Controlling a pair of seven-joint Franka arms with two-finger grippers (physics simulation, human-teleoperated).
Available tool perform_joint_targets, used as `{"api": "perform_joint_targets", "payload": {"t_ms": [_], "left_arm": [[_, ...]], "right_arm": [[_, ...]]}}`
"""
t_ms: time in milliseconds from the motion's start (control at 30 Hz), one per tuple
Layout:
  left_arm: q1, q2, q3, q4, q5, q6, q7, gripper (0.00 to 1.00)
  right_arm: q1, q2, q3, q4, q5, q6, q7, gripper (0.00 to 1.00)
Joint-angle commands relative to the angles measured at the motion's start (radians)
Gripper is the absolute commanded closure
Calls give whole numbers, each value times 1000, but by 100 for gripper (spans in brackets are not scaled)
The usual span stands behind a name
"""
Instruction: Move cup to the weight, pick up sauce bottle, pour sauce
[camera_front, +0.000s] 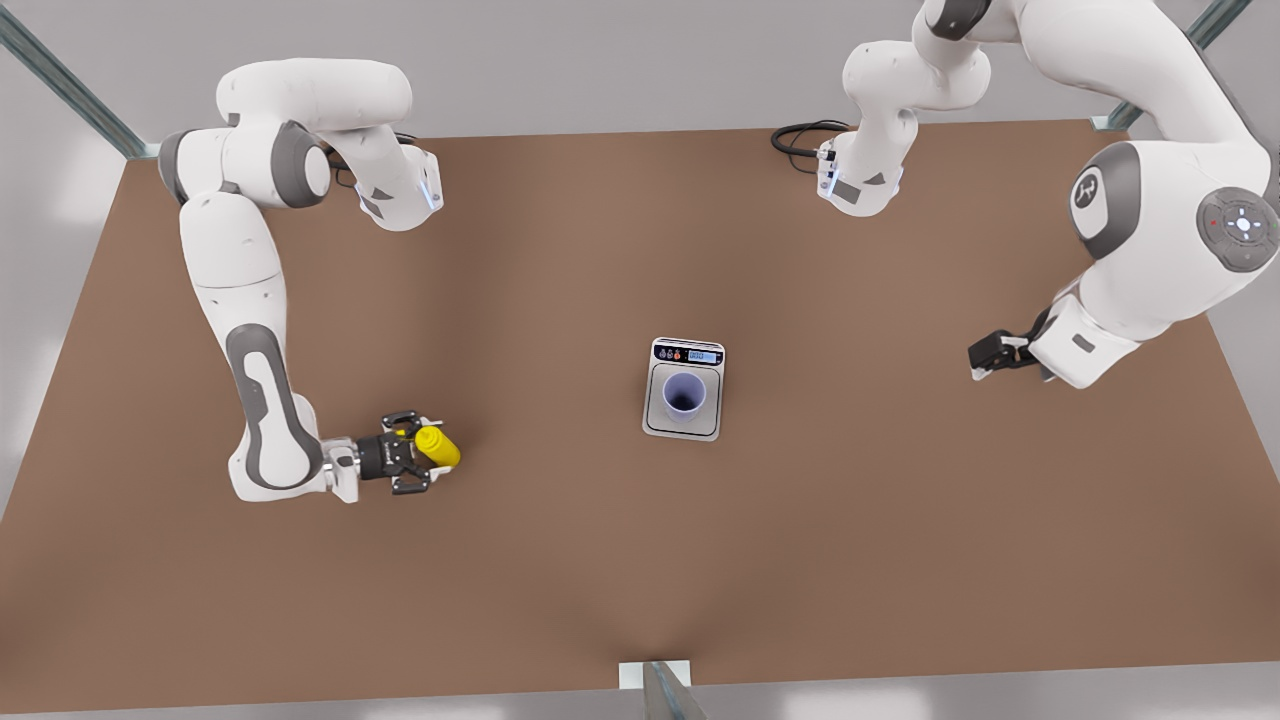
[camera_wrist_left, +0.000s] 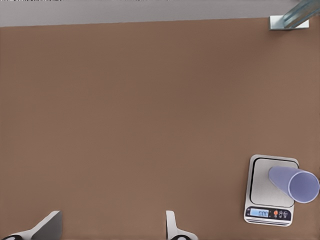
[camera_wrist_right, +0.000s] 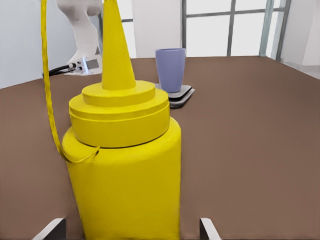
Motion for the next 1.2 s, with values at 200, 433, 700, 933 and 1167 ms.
{"api": "perform_joint_targets", "payload": {"t_ms": [200,433,700,933,1167], "left_arm": [[-3,-2,-12,1,2,-6,-3,0],[-4,12,-13,13,-3,-6,-6,0],[-6,11,-13,13,-4,-11,-6,0],[-6,12,-13,13,-7,-9,-3,0],[-4,0,-6,15,-23,-45,9,0]], "right_arm": [[-31,-3,-1,-10,-17,-20,-2,0],[-75,-20,-1,-28,-79,-31,-3,0],[-163,-78,-83,84,-404,-34,144,0],[-66,-152,-121,466,-744,-34,1293,0],[60,-620,-113,219,-977,-17,2385,0]]}}
